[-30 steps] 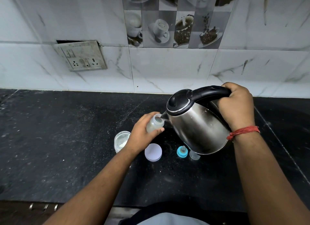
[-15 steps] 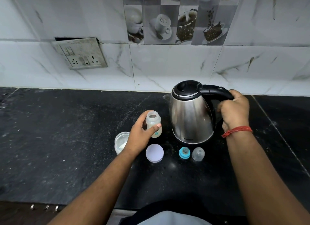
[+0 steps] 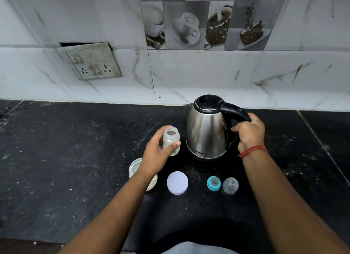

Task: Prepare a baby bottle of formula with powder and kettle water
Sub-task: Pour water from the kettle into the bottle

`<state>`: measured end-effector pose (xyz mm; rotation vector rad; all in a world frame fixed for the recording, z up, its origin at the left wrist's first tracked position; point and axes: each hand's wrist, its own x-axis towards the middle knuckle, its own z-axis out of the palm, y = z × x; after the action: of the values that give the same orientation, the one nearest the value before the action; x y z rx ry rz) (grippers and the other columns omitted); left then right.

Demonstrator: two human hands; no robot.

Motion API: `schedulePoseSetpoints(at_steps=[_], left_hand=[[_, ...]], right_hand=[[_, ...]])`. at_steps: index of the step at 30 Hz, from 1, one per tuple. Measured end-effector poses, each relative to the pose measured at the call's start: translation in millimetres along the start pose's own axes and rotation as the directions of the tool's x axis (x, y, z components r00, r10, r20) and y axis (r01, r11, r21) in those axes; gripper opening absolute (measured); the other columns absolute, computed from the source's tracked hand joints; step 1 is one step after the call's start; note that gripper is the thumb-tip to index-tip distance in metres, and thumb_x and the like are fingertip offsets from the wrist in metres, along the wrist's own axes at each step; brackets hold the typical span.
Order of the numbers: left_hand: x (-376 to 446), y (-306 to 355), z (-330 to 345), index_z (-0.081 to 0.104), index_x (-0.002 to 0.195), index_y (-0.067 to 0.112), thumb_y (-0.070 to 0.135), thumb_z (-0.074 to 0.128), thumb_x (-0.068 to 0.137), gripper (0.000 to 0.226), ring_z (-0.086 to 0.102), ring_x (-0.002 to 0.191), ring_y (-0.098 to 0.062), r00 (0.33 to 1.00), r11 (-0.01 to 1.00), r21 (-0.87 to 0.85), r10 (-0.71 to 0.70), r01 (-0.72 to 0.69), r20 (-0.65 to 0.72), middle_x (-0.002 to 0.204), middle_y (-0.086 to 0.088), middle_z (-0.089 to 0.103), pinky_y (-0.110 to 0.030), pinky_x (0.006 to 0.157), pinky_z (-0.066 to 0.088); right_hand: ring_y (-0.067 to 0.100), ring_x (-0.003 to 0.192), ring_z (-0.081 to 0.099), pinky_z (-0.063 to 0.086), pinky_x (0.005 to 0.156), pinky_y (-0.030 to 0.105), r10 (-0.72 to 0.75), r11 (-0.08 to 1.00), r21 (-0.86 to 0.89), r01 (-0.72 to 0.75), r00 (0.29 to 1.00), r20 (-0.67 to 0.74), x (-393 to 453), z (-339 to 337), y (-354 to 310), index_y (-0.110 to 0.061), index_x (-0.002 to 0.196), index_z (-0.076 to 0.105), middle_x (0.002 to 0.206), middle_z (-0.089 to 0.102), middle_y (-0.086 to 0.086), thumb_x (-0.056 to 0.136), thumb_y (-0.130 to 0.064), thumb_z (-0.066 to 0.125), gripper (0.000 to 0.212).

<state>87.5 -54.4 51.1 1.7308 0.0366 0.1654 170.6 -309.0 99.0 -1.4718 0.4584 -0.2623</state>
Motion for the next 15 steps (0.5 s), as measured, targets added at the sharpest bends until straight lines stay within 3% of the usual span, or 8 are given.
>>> schedulePoseSetpoints(at_steps=[5, 15], left_hand=[[4.9, 0.9, 4.2, 0.064, 0.128, 0.028, 0.014, 0.081, 0.088, 0.045, 0.066, 0.108, 0.003, 1.000, 1.000, -0.001, -0.007, 0.007, -0.002, 0.116, 0.021, 0.071, -0.010, 0.090, 0.048], [12.6, -0.2, 6.4, 0.063, 0.129, 0.026, 0.012, 0.081, 0.087, 0.048, 0.067, 0.111, -0.002, 1.000, 1.000, -0.007, 0.014, -0.014, 0.023, 0.121, 0.014, 0.071, -0.015, 0.093, 0.050]], right_hand=[[0.019, 0.062, 0.050, 0.043, 0.058, 0.027, 0.033, 0.999, 0.021, -0.034, 0.999, 0.035, 11.6, 13.1, 12.3, -0.016, 0.073, 0.060, 0.064, 0.052, 0.001, 0.059, 0.024, 0.053, 0.042], [0.019, 0.067, 0.056, 0.047, 0.066, 0.030, 0.047, 0.998, -0.057, -0.041, 0.993, 0.105, 31.4, 5.8, 39.7, -0.018, 0.076, 0.063, 0.067, 0.058, 0.001, 0.063, 0.023, 0.056, 0.044]])
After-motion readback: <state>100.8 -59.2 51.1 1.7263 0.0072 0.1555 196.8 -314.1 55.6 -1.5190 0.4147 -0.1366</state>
